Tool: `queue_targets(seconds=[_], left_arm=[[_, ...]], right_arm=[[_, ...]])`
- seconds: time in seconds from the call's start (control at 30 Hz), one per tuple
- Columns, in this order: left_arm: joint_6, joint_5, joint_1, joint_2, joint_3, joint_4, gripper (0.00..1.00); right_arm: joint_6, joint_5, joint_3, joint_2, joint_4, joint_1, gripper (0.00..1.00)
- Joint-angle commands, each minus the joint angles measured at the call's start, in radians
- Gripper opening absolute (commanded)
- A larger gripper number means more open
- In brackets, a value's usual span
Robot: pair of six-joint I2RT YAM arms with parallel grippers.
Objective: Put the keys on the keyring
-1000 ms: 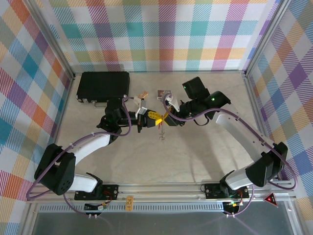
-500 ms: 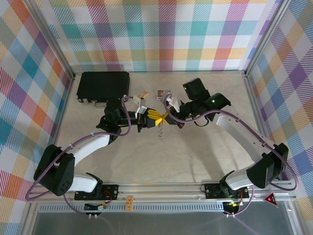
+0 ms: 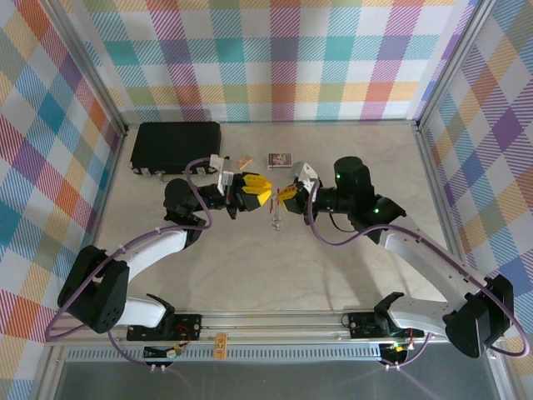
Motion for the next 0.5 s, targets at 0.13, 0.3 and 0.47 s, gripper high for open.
queue_targets(seconds=[0.13,0.3,0.47], left_arm=[[-0.087,0.039,0.007,0.045,0.015,0.12,0.26],[-0.077,0.04,0.006,0.055,0.017,0.12,0.26],[-0.07,0.042,0.006,0.063,0.017,0.12,0.24]], right_arm=[[0.111,-0.06,-0.04,-0.04,0.28,-0.013,0.0],[0.118,-0.084,-0.04,-0.04,0.28,-0.014,0.0],[0.118,-0.093,-0.041,-0.043,0.269,-0.015,0.0]])
